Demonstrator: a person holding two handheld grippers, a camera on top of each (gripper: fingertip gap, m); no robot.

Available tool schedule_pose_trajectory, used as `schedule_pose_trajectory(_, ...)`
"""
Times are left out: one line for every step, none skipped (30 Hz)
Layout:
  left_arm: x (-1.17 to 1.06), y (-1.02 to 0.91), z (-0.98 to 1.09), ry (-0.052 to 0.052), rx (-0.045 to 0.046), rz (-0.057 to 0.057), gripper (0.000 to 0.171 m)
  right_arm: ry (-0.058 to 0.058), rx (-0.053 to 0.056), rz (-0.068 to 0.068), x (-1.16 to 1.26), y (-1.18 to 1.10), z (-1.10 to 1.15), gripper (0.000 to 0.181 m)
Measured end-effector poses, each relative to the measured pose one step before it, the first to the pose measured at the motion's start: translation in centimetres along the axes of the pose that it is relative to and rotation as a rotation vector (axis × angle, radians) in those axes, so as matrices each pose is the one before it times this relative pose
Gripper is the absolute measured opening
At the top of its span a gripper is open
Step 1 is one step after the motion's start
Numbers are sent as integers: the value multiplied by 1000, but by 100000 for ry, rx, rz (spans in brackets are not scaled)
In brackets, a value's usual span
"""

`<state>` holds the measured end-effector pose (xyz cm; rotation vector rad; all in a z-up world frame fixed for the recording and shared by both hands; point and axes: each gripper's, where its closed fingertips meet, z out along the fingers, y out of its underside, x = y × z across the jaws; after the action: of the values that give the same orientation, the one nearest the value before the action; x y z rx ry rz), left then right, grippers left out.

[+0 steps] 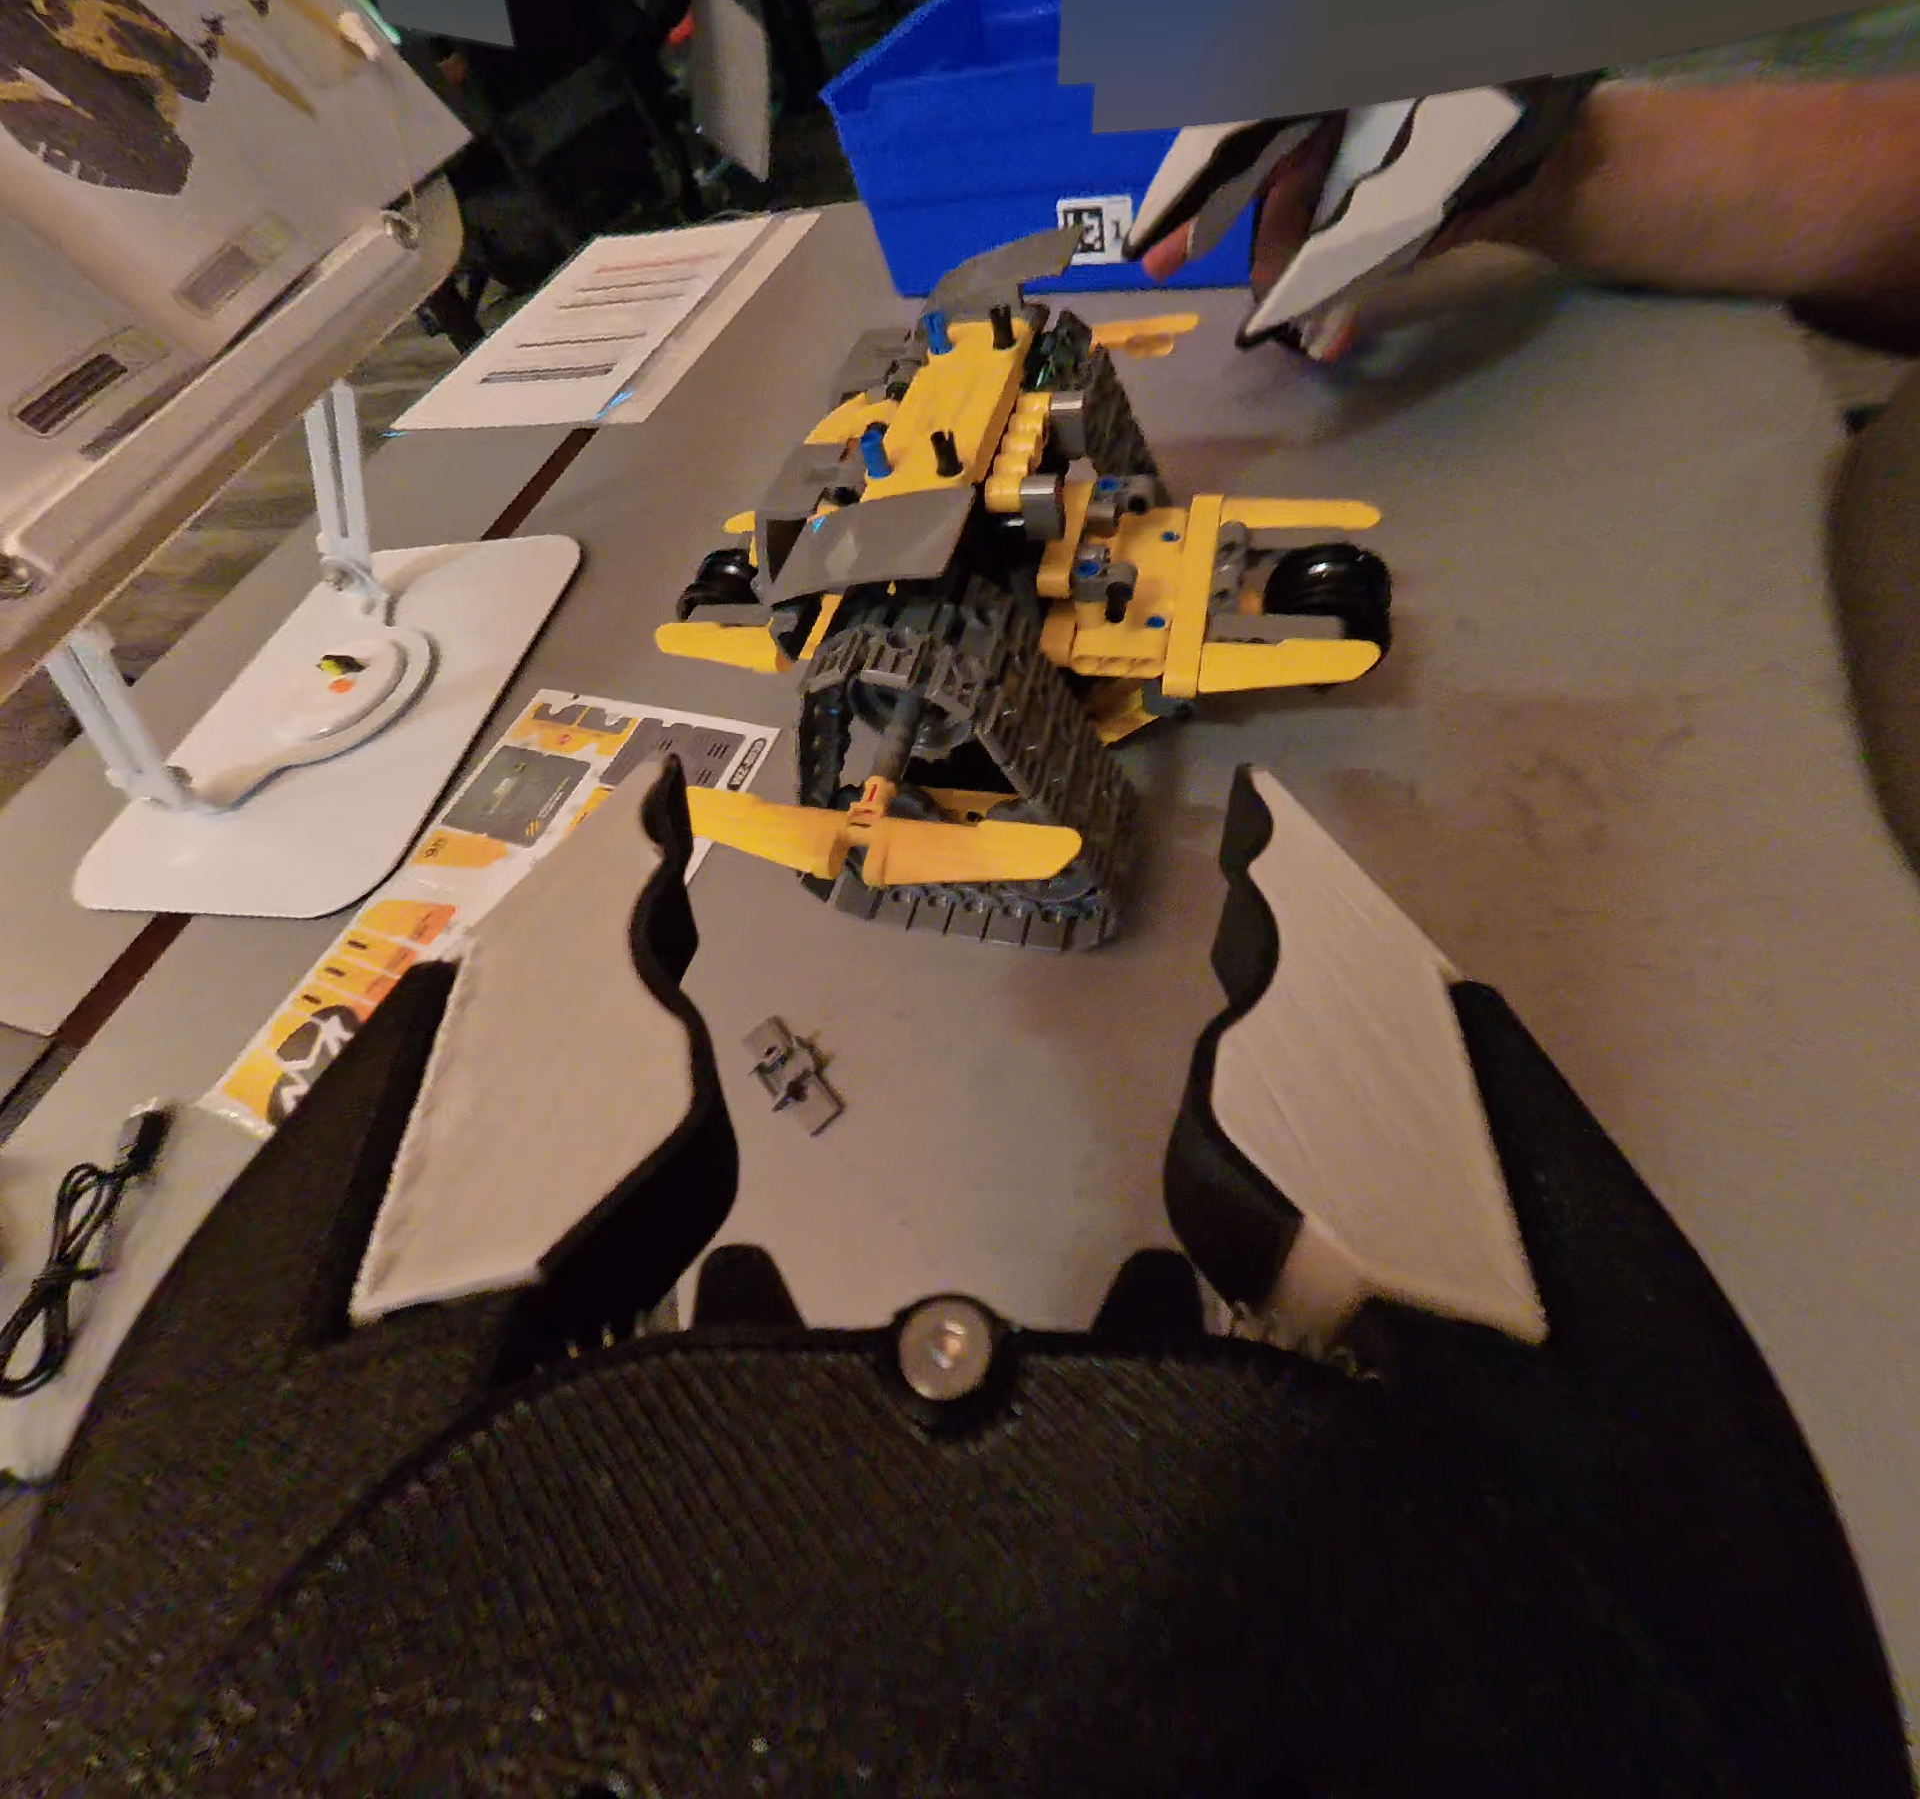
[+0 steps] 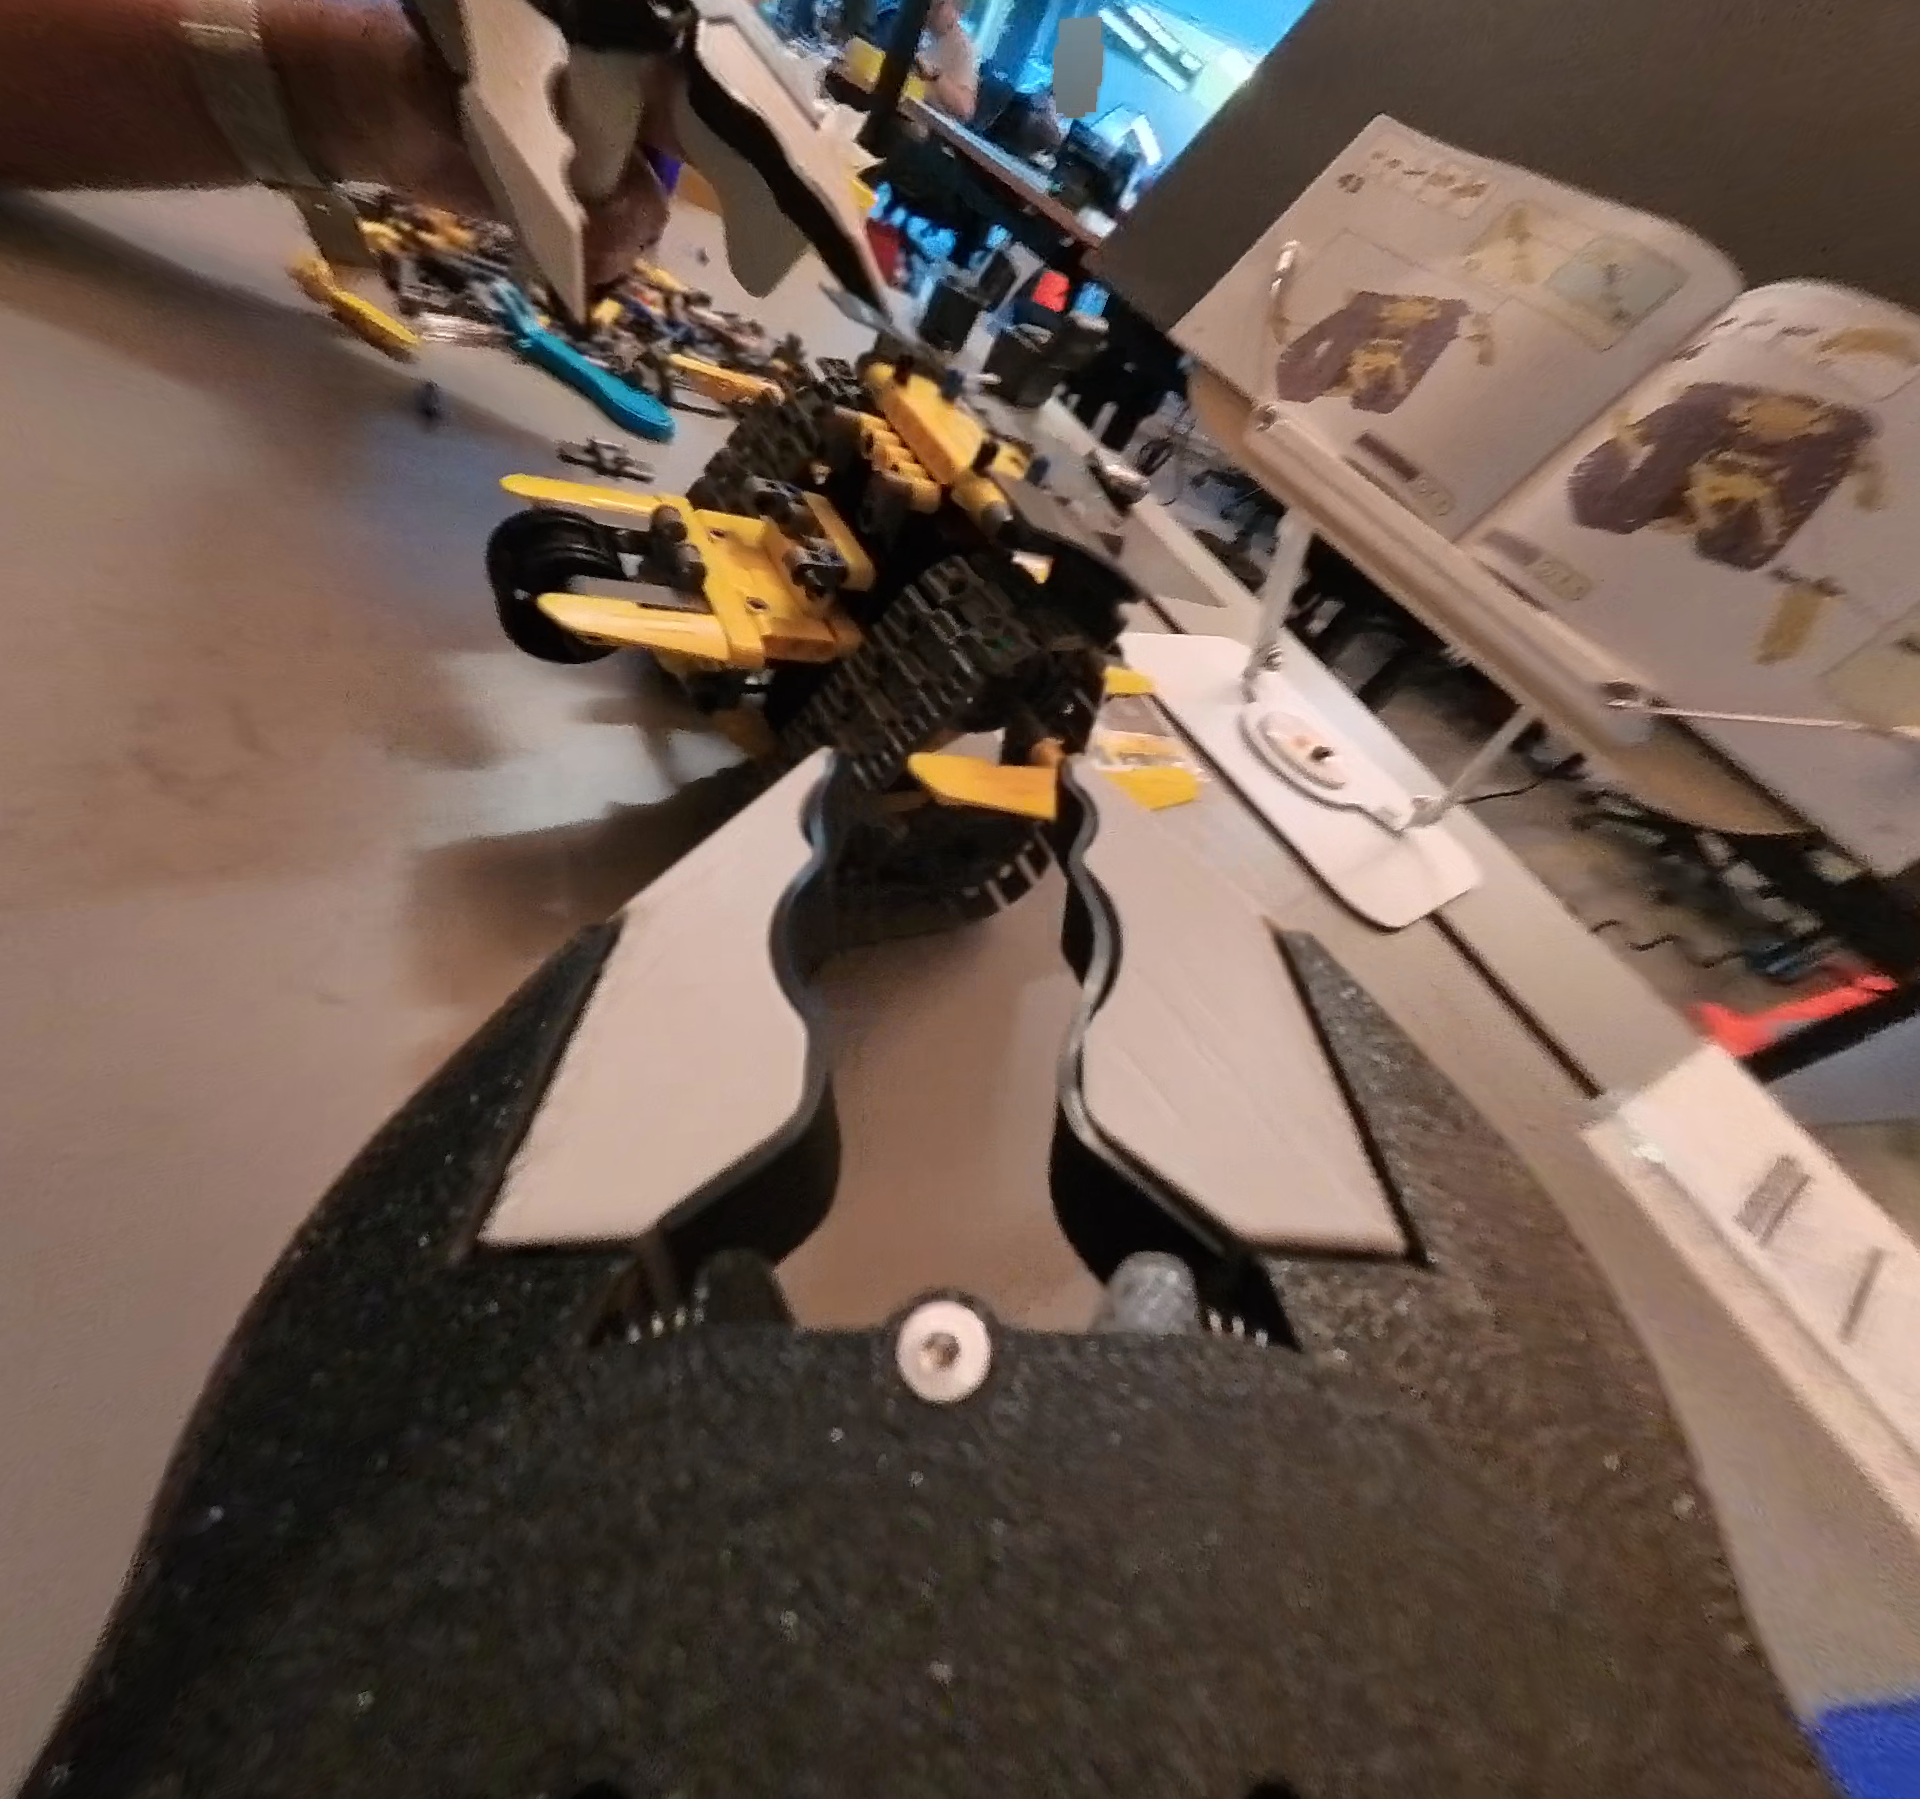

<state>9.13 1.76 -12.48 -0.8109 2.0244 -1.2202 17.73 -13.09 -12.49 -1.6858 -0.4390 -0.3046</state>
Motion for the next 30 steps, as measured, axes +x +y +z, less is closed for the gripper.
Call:
schedule_pose_trajectory(49,-138,-2,357,897,-388,100,-1986,-1350,1527,-188,184,9,43)
schedule_pose_trajectory(59,-132,24,355,837,-466,100,-991,-1118,305,-108,152,4,46)
schedule_pose_trajectory(49,-127,35,433,814,-646,100,-520,-263,39,-77,16,-32,46)
schedule_pose_trajectory(55,-115,44,374,742,-595,100,-478,710,621,-58,-154,-49,47)
schedule_pose_trajectory(23,-93,44,157,621,-431,100,-730,1527,1584,-47,-267,-82,47)
schedule_pose_trajectory(-39,-112,24,-195,687,-440,100,-786,1871,2112,0,-317,-103,47)
schedule_pose_trajectory(-77,-125,19,-387,852,-602,101,-336,1899,2149,95,-292,-103,48)
schedule_pose_trajectory(-120,-175,3,-417,1236,-1078,101,250,1741,1999,196,-245,-102,48)
schedule_pose_trajectory(-210,-243,2,-743,1755,-1885,101,344,1870,2166,215,-258,-83,48)
schedule_pose_trajectory(-243,-288,-6,-521,2153,-2727,101,568,2221,2799,265,-309,-57,48)
schedule_pose_trajectory(-35,-327,-19,798,2445,-3032,102,962,2351,3686,336,-326,5,48)
schedule_pose_trajectory(-44,-305,-28,832,2418,-3016,102,1794,1554,4380,513,-183,104,46)
schedule_pose_trajectory(-126,-282,-31,276,2203,-2693,103,1253,434,4433,477,-9,174,46)
schedule_pose_trajectory(-117,-258,-41,99,1915,-2226,104,-313,-95,4002,243,34,218,46)
schedule_pose_trajectory(-119,-217,-48,-82,1533,-1680,104,-1022,548,3951,101,-135,203,46)
schedule_pose_trajectory(-134,-219,-58,-413,1451,-1206,104,-1767,1901,4099,-64,-438,180,47)
schedule_pose_trajectory(-205,-300,-91,-1057,1943,-825,106,-2407,2723,3993,-192,-705,170,47)
schedule_pose_trajectory(-385,-363,-124,-2374,2418,-998,108,-2861,2904,3682,-315,-887,189,47)
schedule_pose_trajectory(-119,-306,-137,-532,2014,-1081,108,-2887,2757,3176,-346,-974,235,47)
schedule_pose_trajectory(187,-182,-117,1576,1001,-1574,106,-1245,2288,2592,-131,-933,290,47)
schedule_pose_trajectory(351,-81,-88,2712,87,-2020,103,1427,1556,1561,277,-799,319,48)
schedule_pose_trajectory(345,-110,-47,2551,273,-1819,102,2811,895,504,514,-597,337,48)
schedule_pose_trajectory(205,-89,-11,1318,315,-1007,102,2839,364,92,549,-388,346,48)
schedule_pose_trajectory(46,-44,2,-28,86,260,102,2447,-321,-48,552,-148,374,48)
schedule_pose_trajectory(-103,-10,-12,-1234,56,1342,102,3040,-1151,7,669,119,389,51)
schedule_pose_trajectory(-207,49,-23,-1868,-170,1623,102,3902,-1791,418,814,339,369,53)
schedule_pose_trajectory(-245,80,-16,-1784,-320,1232,103,2690,-1832,792,643,494,283,56)
schedule_pose_trajectory(-217,78,-18,-1206,-209,520,104,1030,-1408,1164,372,580,155,60)
schedule_pose_trajectory(-171,82,-19,-510,-131,-214,105,366,-802,2062,258,587,-15,62)
schedule_pose_trajectory(-114,100,-21,107,-78,-773,105,-717,-297,3067,47,532,-176,64)
